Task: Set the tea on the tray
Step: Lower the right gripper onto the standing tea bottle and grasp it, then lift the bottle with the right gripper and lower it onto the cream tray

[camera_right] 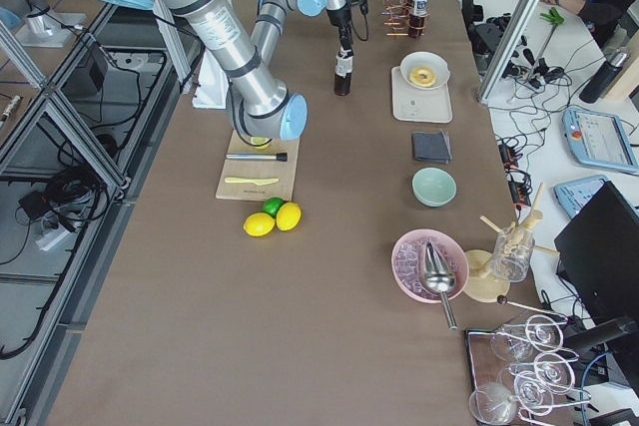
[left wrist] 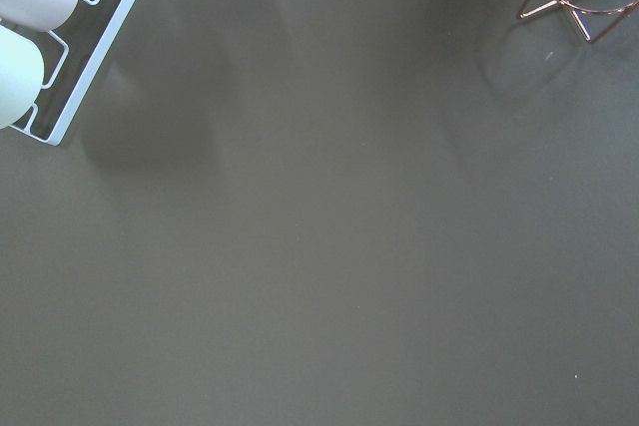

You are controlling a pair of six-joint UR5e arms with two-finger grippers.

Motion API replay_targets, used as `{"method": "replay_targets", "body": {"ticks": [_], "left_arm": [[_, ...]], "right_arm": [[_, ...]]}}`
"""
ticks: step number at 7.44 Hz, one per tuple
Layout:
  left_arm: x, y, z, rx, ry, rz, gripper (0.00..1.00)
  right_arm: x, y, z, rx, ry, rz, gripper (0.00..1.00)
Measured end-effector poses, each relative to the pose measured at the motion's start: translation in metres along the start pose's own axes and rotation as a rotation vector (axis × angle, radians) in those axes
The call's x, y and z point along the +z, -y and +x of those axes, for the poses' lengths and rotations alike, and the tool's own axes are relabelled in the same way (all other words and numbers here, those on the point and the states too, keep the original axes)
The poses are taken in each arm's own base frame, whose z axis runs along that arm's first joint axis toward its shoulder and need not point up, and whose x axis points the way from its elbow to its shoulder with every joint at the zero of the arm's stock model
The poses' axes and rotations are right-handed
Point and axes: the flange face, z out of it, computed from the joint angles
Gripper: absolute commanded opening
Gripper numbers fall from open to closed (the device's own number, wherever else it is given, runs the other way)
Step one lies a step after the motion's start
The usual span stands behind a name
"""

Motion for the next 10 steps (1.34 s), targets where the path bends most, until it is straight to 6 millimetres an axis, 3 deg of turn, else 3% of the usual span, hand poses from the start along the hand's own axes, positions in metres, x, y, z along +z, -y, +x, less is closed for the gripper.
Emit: {"method": "replay_targets", "body": {"ticks": [1,2,3,7,8,10], "left_arm": [[0.000,0.000,0.000,0.000,0.000,0.000,0.99],[0.000,0.000,0.000,0.000,0.000,0.000,0.99],[-0.001,0.000,0.001,0.001,0.000,0.001,0.99],[-0.003,0.001,0.002,0.005,0.001,0.006,0.99],[-0.003,0.002,0.002,0.005,0.001,0.006,0.99],[-0.003,0.002,0.003,0.006,0.000,0.007,0.99]], "right_arm": [[0.000,-0.002,-0.001,-0.002,0.001,-0.002,0.43],[0.000,-0.003,-0.001,-0.002,0.002,-0.004,0.05],[0.001,-0.004,-0.001,-0.002,0.001,-0.005,0.00],[-0.012,-0.004,-0.002,-0.007,0.015,-0.001,0.00],[-0.018,0.006,0.003,-0.012,0.015,0.010,0.00],[-0.027,0.050,0.026,-0.016,0.004,0.044,0.00]]}}
